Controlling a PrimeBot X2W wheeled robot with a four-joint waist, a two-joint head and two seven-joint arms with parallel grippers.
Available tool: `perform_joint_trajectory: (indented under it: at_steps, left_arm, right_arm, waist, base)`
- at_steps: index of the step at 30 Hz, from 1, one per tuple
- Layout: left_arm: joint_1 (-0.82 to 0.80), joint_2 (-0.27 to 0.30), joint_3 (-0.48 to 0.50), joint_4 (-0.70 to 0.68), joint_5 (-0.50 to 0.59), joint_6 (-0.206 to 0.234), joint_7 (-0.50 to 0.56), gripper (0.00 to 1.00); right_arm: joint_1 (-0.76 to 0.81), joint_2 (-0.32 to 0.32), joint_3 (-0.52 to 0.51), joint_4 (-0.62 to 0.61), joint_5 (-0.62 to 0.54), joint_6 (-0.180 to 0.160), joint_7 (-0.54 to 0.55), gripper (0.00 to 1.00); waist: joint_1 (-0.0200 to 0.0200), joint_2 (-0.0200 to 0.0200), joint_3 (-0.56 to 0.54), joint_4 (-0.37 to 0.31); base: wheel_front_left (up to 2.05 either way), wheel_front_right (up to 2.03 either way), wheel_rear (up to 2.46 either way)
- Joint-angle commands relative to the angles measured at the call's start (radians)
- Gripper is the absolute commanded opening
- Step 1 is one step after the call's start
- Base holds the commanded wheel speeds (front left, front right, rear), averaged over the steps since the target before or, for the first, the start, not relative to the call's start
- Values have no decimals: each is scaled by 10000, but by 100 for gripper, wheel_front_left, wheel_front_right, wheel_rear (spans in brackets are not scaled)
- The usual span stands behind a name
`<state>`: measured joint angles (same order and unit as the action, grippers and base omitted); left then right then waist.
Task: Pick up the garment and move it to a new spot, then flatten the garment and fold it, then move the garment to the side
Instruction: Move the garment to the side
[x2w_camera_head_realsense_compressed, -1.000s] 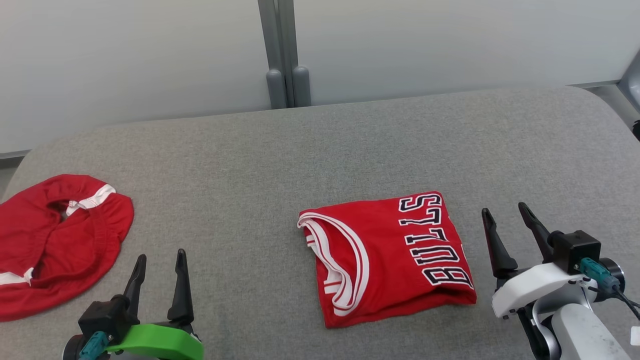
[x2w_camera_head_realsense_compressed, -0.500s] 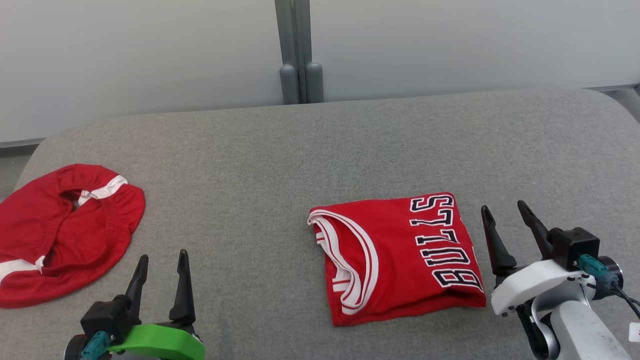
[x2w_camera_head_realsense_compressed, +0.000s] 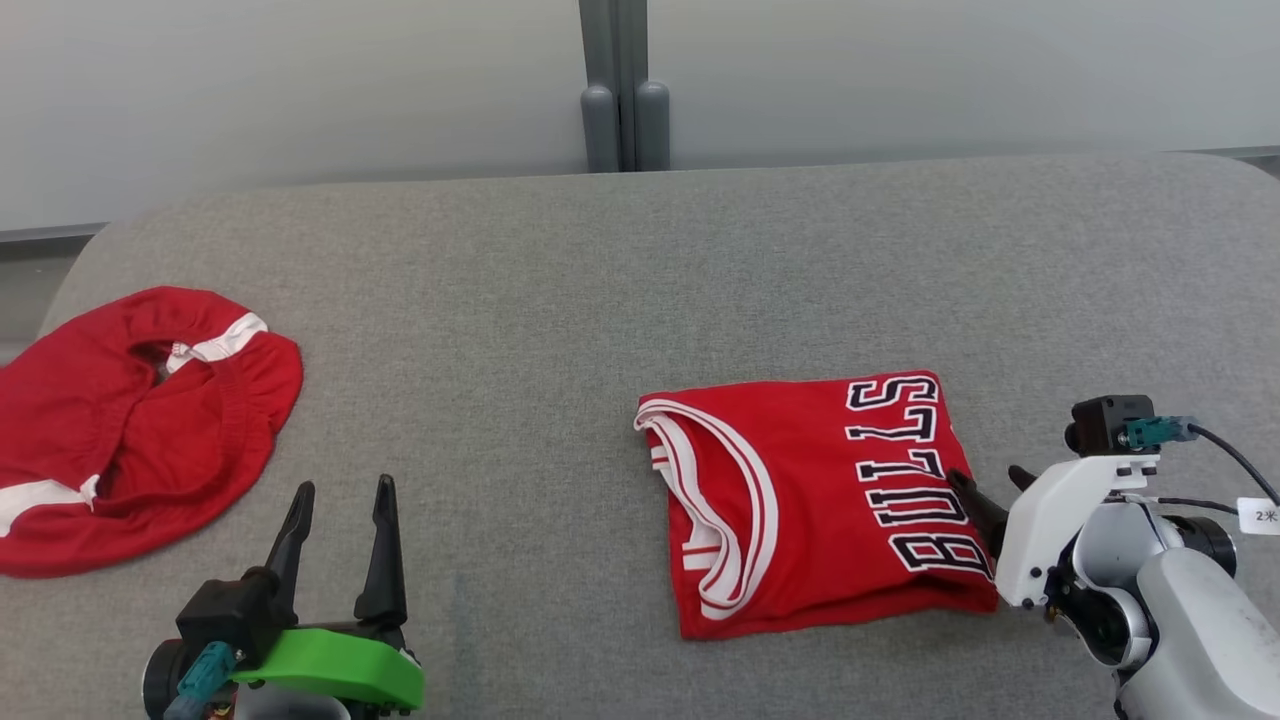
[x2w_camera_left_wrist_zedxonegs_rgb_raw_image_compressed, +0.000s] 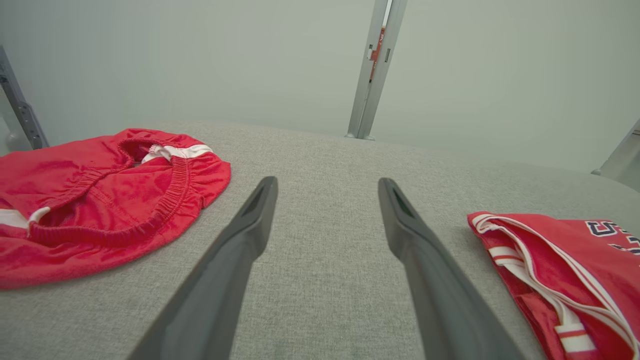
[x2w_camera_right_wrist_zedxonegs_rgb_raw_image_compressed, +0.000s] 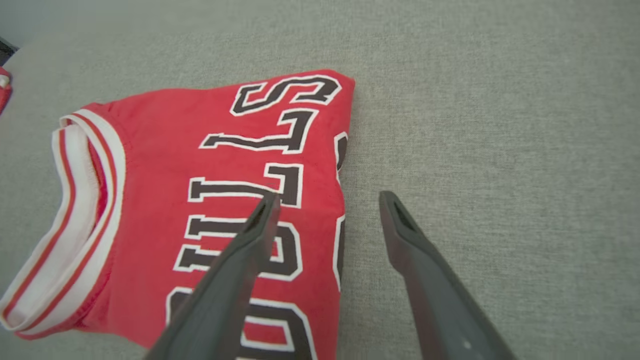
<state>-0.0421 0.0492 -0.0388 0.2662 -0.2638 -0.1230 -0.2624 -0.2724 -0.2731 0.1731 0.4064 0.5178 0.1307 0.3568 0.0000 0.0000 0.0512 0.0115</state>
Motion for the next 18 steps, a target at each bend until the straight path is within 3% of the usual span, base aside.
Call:
perform_joint_trajectory:
  at_steps: [1,13,14,15,16,18]
  left_arm:
    - [-185,25,-25,-6,27,-11,-28,100]
    - [-400,25,-179,-12,32,-57,-29,100]
    - [-421,25,-195,-26,17,-60,-29,100]
    - [-436,25,-209,-33,2,-60,-29,100]
    - [-442,25,-220,-42,-21,-62,-29,100]
    - [-474,25,-233,-75,-65,-57,-29,100]
  right_arm:
    - [-157,-48,-85,150,44,-1,245,100]
    - [-191,190,-145,1428,-137,-1,1508,100]
    - [-164,121,-27,1529,-201,-5,1694,78]
    - [-150,43,41,1581,-268,-10,1780,43]
    - [-187,-107,99,1580,-412,-10,1809,0]
    - [-354,-413,139,1514,-756,-21,1758,0]
  waist:
    - [0,0,188,216]
    - [0,0,784,846]
    - [0,0,836,875]
    - [0,0,868,890]
    - [0,0,905,898]
    - [0,0,973,870]
  base:
    - [0,0,0]
    - [0,0,0]
    - [0,0,0]
    - [0,0,0]
    - [0,0,0]
    - [0,0,0]
